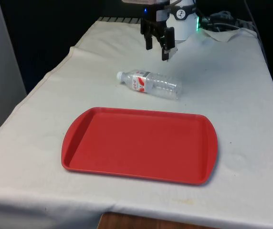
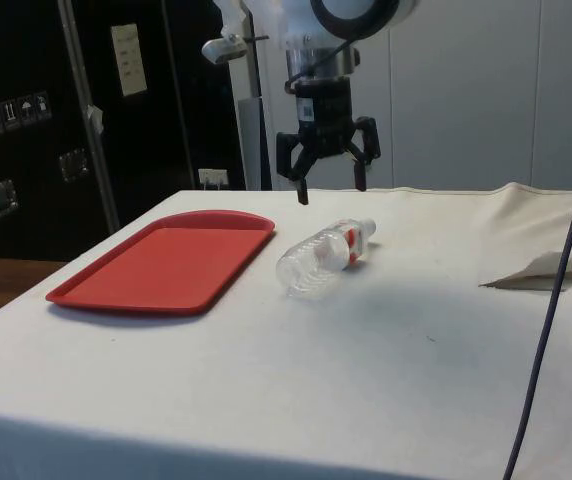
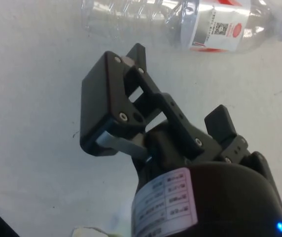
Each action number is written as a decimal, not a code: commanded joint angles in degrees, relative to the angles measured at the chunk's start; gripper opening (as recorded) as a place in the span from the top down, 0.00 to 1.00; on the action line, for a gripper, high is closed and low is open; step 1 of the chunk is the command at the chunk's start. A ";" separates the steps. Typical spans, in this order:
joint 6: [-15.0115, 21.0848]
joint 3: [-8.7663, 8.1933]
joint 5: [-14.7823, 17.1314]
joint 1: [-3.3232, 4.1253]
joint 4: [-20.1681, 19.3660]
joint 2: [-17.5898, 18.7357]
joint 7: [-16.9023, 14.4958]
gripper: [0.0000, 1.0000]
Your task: Place the bottle upright on the tray.
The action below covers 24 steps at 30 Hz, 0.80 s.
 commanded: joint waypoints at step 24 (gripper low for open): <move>0.23 -0.29 -0.06 -0.06 -0.69 -0.17 7.39 0.00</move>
